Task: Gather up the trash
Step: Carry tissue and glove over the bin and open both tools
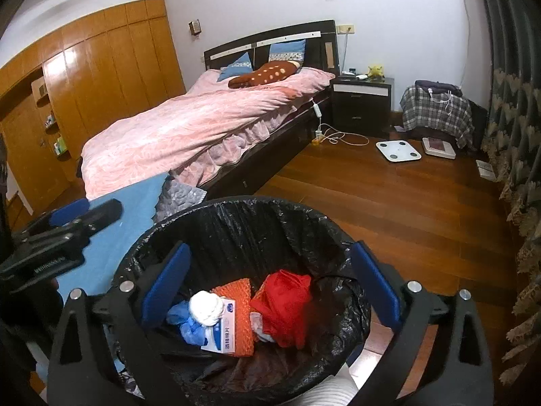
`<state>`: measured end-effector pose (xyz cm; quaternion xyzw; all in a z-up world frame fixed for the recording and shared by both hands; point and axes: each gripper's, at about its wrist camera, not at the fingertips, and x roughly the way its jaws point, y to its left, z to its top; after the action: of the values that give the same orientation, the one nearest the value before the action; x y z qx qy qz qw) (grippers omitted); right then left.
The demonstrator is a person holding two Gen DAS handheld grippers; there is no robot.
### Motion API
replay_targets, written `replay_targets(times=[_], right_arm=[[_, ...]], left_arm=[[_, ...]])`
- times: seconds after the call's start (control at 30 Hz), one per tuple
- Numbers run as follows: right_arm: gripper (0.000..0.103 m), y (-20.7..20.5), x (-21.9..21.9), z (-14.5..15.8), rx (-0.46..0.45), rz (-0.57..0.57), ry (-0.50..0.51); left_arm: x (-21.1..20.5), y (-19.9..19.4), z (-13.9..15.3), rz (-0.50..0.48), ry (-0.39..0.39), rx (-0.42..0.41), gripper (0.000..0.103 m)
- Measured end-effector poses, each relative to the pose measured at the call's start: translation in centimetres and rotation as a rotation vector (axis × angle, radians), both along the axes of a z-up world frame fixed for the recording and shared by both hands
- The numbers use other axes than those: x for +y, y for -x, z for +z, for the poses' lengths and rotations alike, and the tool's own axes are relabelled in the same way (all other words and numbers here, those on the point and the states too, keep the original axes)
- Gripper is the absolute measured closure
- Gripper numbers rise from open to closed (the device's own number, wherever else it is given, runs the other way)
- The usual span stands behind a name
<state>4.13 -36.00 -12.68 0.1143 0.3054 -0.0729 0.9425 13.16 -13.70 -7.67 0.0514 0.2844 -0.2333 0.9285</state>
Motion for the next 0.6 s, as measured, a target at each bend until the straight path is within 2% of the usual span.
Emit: replay_targets(times=[0.33, 0.6], right_arm=[[0.007, 0.0, 2.1, 1.9, -0.039, 0.040, 0.010], [0.007, -1.8, 6.4, 2.9, -0.050, 0.115, 0.026]], left_arm=[[6.7, 0.5, 1.6, 0.129, 0.004, -0.038, 0.008], [11.4, 1.4, 1.6, 0.211, -0.009, -0.058, 0.007]])
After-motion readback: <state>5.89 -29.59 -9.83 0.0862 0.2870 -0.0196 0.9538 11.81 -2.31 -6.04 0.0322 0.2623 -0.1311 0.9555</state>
